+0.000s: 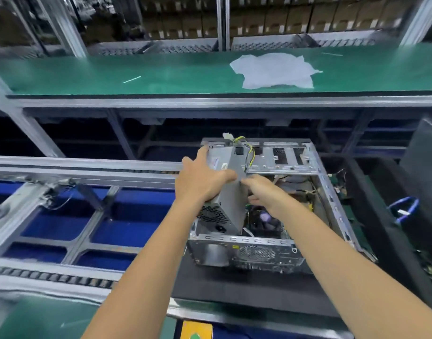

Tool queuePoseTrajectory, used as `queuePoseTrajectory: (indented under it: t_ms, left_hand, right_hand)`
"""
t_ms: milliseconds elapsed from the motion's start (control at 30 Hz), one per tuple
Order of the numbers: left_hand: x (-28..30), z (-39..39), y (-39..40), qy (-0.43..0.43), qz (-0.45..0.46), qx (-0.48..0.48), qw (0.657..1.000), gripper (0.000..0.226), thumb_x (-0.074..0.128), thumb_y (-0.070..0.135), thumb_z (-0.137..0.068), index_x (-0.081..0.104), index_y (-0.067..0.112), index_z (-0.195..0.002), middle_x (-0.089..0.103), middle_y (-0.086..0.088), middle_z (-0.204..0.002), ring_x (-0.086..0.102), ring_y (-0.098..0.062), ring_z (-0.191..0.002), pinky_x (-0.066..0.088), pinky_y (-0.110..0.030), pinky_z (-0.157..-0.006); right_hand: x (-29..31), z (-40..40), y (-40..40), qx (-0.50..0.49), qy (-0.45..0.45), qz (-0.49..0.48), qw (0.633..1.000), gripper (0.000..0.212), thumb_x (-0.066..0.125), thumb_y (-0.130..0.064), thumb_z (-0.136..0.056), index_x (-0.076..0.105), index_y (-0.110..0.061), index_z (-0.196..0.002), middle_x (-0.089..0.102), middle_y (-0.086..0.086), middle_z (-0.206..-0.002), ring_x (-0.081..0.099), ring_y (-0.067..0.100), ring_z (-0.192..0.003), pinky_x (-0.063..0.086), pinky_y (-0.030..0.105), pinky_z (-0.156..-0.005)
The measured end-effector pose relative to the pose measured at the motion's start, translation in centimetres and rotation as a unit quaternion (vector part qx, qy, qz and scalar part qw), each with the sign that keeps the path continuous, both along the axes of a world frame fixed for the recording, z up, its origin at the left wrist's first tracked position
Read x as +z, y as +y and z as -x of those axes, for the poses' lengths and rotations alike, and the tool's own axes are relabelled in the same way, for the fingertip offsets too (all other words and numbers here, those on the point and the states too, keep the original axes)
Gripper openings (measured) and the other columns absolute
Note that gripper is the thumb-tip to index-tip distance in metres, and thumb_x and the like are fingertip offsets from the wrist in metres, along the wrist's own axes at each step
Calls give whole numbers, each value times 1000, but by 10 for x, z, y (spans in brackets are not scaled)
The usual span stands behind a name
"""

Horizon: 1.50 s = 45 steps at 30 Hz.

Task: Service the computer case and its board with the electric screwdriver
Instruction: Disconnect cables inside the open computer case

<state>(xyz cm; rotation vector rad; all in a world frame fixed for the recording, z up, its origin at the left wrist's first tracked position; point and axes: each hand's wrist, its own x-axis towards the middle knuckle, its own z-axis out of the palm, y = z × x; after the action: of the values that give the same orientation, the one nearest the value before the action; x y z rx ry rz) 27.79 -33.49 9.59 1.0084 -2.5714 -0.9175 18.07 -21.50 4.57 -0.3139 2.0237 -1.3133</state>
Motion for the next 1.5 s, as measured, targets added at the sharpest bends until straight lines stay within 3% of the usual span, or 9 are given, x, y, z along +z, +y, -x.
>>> queuePoseTrajectory:
  t_ms: [167,400,600,767,900,1100,1200,1267,1500]
  left_hand:
    - [-17,1,36,-19,142,37,989,95,58,68,-62,25,29,-143,42,-10,-112,53,-34,-100,43,-38,-77]
    - [-42,4,60,-87,294,47,951,94,49,67,-73,19,18,-148,44,-14,-113,49,-27,-95,39,-35,-78]
    - [-49,9,71,-111,296,51,947,89,51,60,-75,24,11,-144,42,-11,-109,43,-25,-94,39,-33,-81]
    - [-46,18,82,-159,305,20,939,97,57,59,-74,21,5,-146,40,-11,-109,40,-23,-94,37,-31,-81]
    - [-45,20,75,-157,293,22,943,95,54,61,-75,24,5,-144,42,-12,-105,42,-23,-89,37,-31,-76]
    - [-53,9,54,-182,284,32,941,88,46,61,-81,23,6,-145,46,-14,-111,44,-27,-97,38,-32,-83]
    - [-56,9,55,-215,355,17,910,53,44,44,-87,49,5,-122,44,-10,-107,39,-25,-98,37,-32,-84]
    - [-59,13,56,-213,367,-28,905,33,44,28,-88,51,7,-112,43,-9,-111,40,-24,-103,36,-31,-87]
    - [-82,19,29,-150,322,-135,925,42,40,32,-87,44,4,-118,47,-12,-119,40,-28,-112,31,-36,-102]
  right_hand:
    - [-10,-5,-4,-30,-109,82,990,52,36,-61,-100,67,-21,-111,70,3,-100,65,20,-94,54,41,-94]
    - [-28,-8,-1,3,-213,137,967,86,46,-87,-76,58,-25,-135,70,11,-122,69,23,-109,53,42,-95]
    - [-38,6,2,19,-199,135,970,51,44,-64,-96,73,-22,-98,76,0,-83,72,14,-73,52,25,-61]
    - [-49,18,6,-8,-176,135,975,42,42,-51,-102,69,-19,-112,75,-5,-82,69,12,-74,50,27,-67]
    - [-48,22,4,9,-128,92,987,45,41,-53,-102,69,-20,-92,71,-8,-62,64,4,-49,43,16,-41]
    - [-50,15,-17,57,-51,50,996,47,39,-53,-103,70,-18,-111,77,-2,-93,71,14,-85,49,29,-76]
    - [-53,10,-25,74,-18,25,997,47,43,-51,-102,70,-15,-113,73,9,-110,68,24,-99,51,36,-86]
    - [-55,11,-27,79,6,7,997,37,49,-45,-100,69,-14,-105,71,5,-110,65,20,-98,49,32,-83]
    - [-54,11,-26,91,70,-11,993,51,43,-52,-102,72,-13,-86,68,-1,-87,59,15,-82,44,28,-74]
